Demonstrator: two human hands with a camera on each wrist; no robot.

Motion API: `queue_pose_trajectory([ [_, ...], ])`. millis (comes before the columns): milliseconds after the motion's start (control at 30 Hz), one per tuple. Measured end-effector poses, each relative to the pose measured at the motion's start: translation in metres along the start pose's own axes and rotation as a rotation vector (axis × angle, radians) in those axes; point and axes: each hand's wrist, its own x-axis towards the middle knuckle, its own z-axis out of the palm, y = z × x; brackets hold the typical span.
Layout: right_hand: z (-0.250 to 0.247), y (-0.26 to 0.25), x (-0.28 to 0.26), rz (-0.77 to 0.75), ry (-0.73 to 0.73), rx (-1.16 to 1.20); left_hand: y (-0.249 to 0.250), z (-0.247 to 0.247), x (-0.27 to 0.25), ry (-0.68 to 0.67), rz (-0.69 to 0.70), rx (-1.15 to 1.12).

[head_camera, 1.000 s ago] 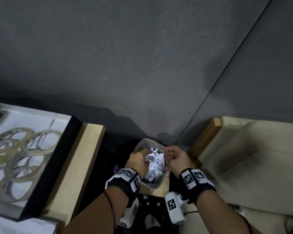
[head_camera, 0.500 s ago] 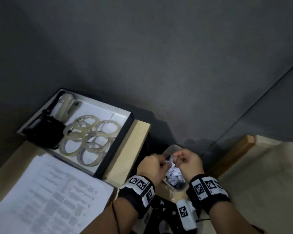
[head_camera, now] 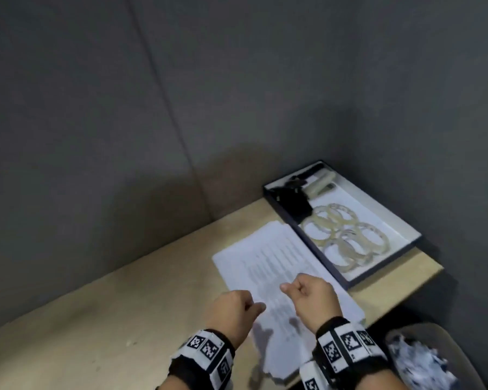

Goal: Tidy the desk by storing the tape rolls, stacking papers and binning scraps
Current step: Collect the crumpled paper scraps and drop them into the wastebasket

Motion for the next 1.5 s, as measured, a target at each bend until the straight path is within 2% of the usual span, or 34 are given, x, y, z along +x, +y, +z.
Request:
queue_pose_trajectory([
  [133, 0.080, -0.043, -0.008, -0.097, -0.198, -0.062, -0.085, -0.034, -0.030, 0.157, -0.138, 0.030],
  [233, 0.140, -0.066, -0.022, -0.207, -0.356, -0.220, -0.137, -0.053, -0.058, 0.268, -0.255, 0.000],
  [400, 0.240, -0.080, -0.054, -0.356, -0.646, -0.527, -0.209, -0.073, -0.105, 0.315, -0.460, -0.051],
  [467, 0.274, -0.085, -0.063, -0.375, -0.683, -0.660, -0.235, -0.079, -0.125, 0.308, -0.538, -0.071],
  [567, 0.317, -0.095, -0.069, -0.327, -0.671, -0.804, -0.269, -0.087, -0.156, 0.299, -0.651, -0.117],
  [700, 0.355, -0.101, -0.072, -0.298, -0.674, -0.895, -0.302, -0.090, -0.186, 0.290, -0.728, -0.145],
  [933, 0.386, -0.115, -0.094, -0.549, -0.881, -0.979, -0.321, -0.084, -0.203, 0.266, -0.785, -0.178],
  [1167, 0.363, -0.095, -0.107, -0.738, -1.041, -0.966, -0.299, -0.066, -0.201, 0.256, -0.781, -0.218],
  [1200, 0.357, -0.097, -0.106, -0.743, -1.037, -0.938, -0.295, -0.062, -0.202, 0.256, -0.782, -0.223],
  [1267, 0.343, -0.104, -0.094, -0.666, -0.918, -0.843, -0.287, -0.055, -0.203, 0.260, -0.781, -0.221],
  [1367, 0.330, -0.110, -0.061, -0.558, -0.743, -0.916, -0.280, -0.043, -0.205, 0.275, -0.790, -0.231],
  [1433, 0.331, -0.104, -0.053, -0.513, -0.727, -0.959, -0.276, -0.034, -0.207, 0.280, -0.794, -0.254],
  [1500, 0.337, -0.098, -0.063, -0.527, -0.778, -0.977, -0.272, -0.027, -0.211, 0.281, -0.797, -0.270],
])
